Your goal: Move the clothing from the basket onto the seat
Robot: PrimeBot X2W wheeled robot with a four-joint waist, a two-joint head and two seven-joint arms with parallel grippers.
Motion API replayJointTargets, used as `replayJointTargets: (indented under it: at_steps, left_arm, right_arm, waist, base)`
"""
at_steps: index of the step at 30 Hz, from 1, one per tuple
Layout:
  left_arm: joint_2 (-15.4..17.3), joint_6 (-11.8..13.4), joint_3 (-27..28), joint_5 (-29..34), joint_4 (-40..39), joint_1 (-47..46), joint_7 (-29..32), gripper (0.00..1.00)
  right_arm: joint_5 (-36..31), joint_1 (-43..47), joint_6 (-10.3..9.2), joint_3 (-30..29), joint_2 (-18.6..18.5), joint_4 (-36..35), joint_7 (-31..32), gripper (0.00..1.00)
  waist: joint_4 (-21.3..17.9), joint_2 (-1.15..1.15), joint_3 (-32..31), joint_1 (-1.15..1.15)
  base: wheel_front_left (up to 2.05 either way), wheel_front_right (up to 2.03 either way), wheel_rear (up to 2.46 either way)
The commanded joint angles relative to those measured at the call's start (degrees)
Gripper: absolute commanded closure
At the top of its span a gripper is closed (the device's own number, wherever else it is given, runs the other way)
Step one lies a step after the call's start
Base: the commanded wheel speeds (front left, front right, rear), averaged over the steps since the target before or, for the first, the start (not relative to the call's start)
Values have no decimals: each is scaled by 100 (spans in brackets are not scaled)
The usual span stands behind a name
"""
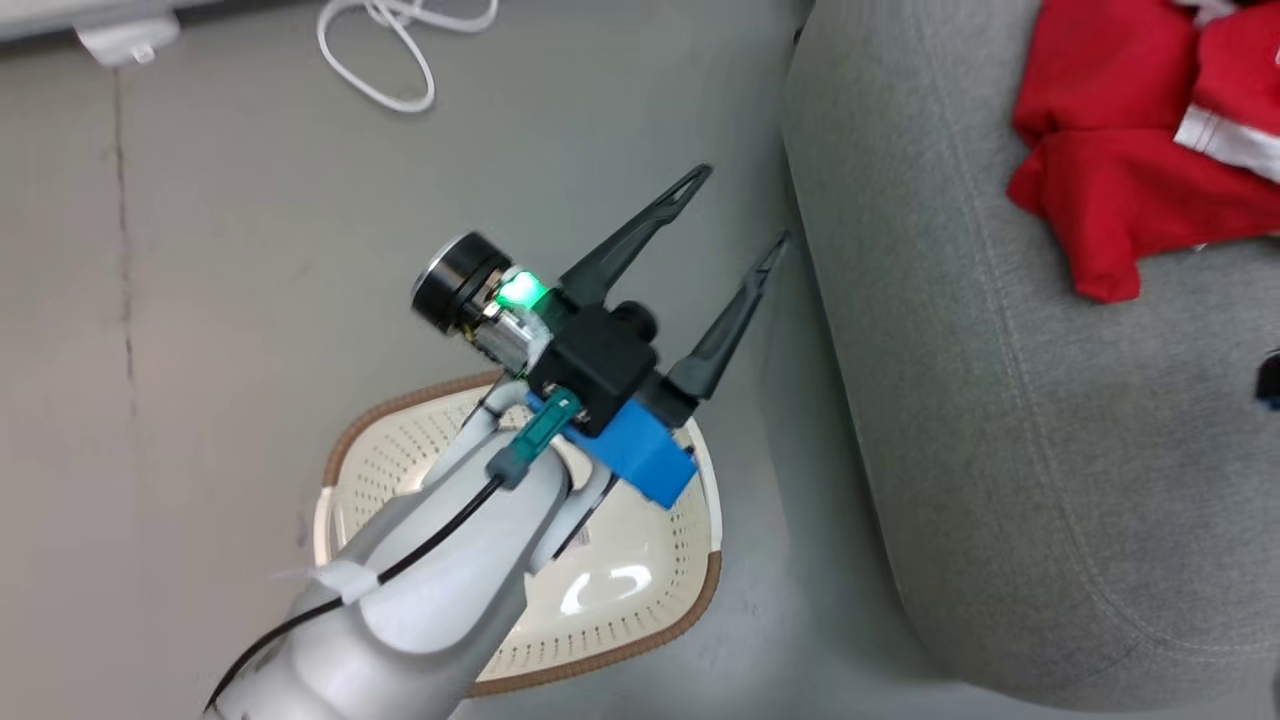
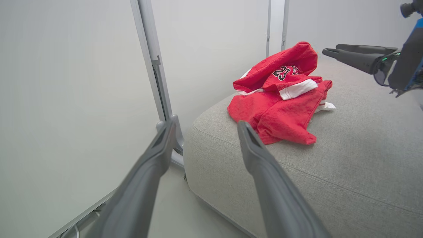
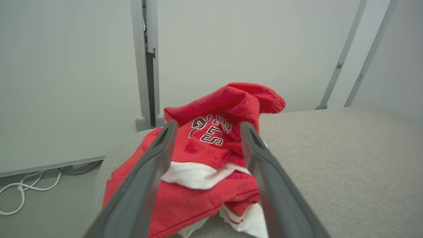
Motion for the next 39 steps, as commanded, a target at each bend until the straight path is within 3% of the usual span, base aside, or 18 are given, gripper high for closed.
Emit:
replayJointTargets:
  at_steps: [1,9,20,31,39]
  left_arm:
    - [70,55,123,-46,-13,224,-25,0]
    - [231,243,707,-146,-133,962,-25,0]
    - [379,386,1624,-165,-394,1875,-21,0]
    - [338,468,2704,-53,-688,3127,-21,0]
    - [260,434,3169,94,-798,3709,-21,0]
  right_arm:
    - [17,266,1,216,109,-247,-2,0]
    - [62,796,1,1142,418,-1079,-2,0]
    - [48,1192,1,1971,636,-1544,-2,0]
    - [5,2215,1,2048,829,-1649,-2,0]
    - [17,2812,1,2019,915,-1674,-2,0]
  waist:
    - [-73,0,-242,1]
    - [137,0,-772,1]
    - [546,0,-1443,1]
    - [902,0,-2194,1]
    - [948,0,-2507,1]
  base:
    - [0,0,0]
    - [0,0,0]
    - [0,0,0]
    - [0,0,0]
    - [0,0,0]
